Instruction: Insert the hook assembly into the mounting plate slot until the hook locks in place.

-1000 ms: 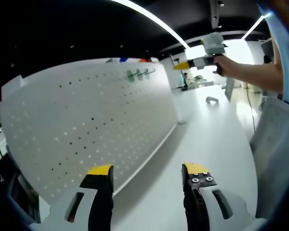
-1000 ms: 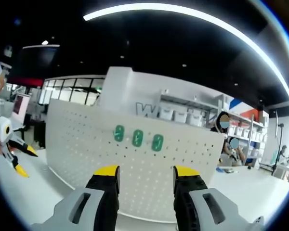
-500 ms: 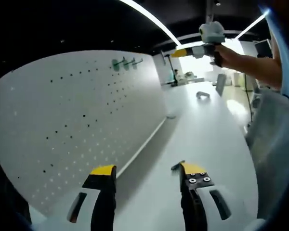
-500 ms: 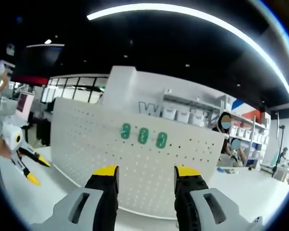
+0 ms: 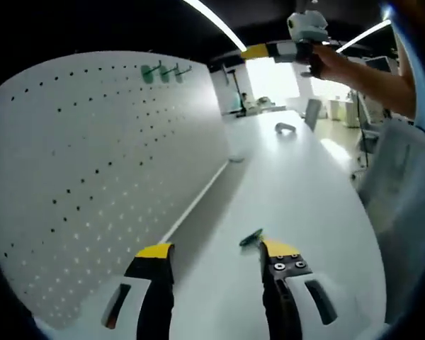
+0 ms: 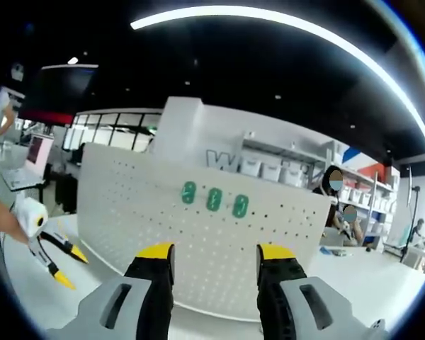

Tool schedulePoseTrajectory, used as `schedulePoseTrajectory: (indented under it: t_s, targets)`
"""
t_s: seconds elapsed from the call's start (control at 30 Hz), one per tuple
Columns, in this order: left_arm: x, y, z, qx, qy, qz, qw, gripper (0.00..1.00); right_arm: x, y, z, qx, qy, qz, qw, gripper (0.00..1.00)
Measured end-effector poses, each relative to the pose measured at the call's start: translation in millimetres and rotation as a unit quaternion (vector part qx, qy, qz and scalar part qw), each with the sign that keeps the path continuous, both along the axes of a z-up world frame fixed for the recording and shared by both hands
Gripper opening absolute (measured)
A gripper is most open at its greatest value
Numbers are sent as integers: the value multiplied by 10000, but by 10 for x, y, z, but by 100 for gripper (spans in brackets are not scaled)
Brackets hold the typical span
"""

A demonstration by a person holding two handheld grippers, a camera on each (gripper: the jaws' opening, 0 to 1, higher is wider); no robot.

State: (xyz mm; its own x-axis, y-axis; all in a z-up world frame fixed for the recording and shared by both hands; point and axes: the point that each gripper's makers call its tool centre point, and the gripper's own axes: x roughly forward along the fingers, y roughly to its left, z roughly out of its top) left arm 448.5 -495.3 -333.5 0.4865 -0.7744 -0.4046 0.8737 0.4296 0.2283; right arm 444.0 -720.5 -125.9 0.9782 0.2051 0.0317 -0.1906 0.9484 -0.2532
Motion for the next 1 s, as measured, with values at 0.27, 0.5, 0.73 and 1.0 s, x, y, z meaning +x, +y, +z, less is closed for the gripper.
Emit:
schedulePoseTrajectory:
  t_s: [0.27,0.5,0.73,1.0]
  targets:
    - [31,-139,-191,125,129,-173,9997,45,10,-6,-54,-10,60,1,10000,46]
    - [84,-238,-351,212,256,-292,9990,42,25,4,-86,-38,96,13,9999,46]
    - [109,-341,-467,289,300,-461,9981,39,35,-38,-157,-67,182,-33,9998,46]
    - [123,-452,-615,351,393,-645,9965,34,62,-41,-199,-121,240,-51,9996,46]
